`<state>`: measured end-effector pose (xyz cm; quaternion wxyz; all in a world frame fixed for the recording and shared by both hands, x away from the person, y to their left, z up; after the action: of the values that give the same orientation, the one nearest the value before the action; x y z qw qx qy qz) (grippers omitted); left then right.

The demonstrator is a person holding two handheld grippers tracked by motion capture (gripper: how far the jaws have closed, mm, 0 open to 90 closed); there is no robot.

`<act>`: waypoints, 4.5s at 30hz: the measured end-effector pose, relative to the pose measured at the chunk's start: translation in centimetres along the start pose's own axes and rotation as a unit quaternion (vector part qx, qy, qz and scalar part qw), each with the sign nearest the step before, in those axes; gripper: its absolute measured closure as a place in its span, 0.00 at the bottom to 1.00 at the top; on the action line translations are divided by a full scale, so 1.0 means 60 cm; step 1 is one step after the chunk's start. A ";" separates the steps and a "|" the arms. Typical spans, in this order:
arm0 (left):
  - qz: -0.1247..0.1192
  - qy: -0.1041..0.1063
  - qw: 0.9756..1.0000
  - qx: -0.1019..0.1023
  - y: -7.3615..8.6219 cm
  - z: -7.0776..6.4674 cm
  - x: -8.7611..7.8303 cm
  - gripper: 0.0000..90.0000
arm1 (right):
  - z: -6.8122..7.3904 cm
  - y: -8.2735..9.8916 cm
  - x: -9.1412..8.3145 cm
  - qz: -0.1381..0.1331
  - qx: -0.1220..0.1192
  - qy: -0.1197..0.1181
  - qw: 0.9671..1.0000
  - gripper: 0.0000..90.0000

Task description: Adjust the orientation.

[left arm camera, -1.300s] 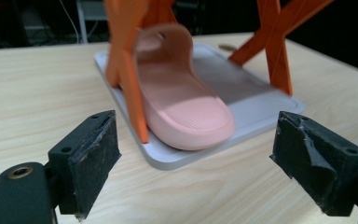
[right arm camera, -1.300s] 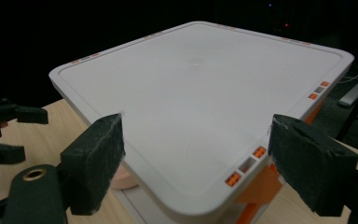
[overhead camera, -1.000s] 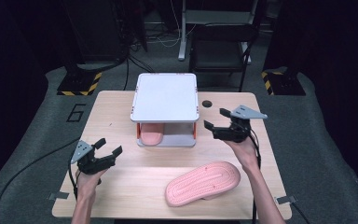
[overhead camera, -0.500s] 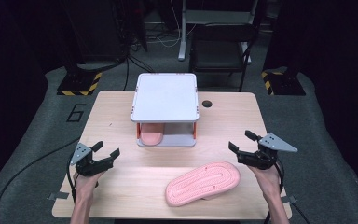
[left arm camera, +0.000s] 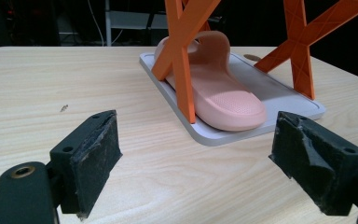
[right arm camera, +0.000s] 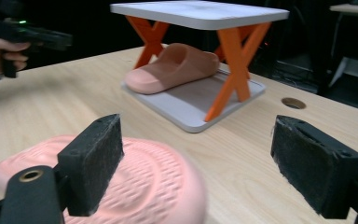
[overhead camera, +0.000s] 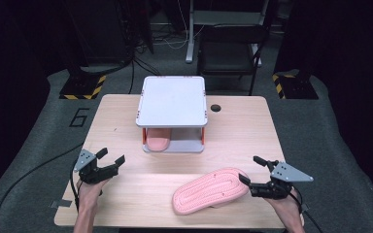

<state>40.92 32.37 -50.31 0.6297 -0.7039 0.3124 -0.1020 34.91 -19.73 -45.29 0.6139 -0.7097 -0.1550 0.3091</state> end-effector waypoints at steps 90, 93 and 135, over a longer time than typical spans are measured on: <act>-0.020 -0.013 0.999 -0.029 -0.007 0.014 -0.009 0.17 | 0.089 0.087 0.064 0.031 0.083 0.048 0.995 0.21; -0.022 -0.009 0.999 -0.029 -0.006 0.014 -0.006 0.17 | 0.104 0.097 0.070 0.040 0.070 0.066 0.994 0.21; -0.010 -0.013 1.000 -0.026 -0.004 0.014 -0.006 0.17 | 0.089 0.060 0.187 0.028 0.041 0.049 0.998 0.26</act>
<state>41.17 33.25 -50.17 0.6138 -0.7246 0.2996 -0.0915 39.52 -9.61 -51.83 0.6401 -0.7026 -0.0916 0.2970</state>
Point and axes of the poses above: each handheld gripper's, and its own axes: x roughly forward along the jaws, y roughly out of its underside, z roughly to its left, the point moved 4 cm from there along x, roughly forward along the jaws, and after that the axes turned 7 degrees about y, right-handed, at the moved point
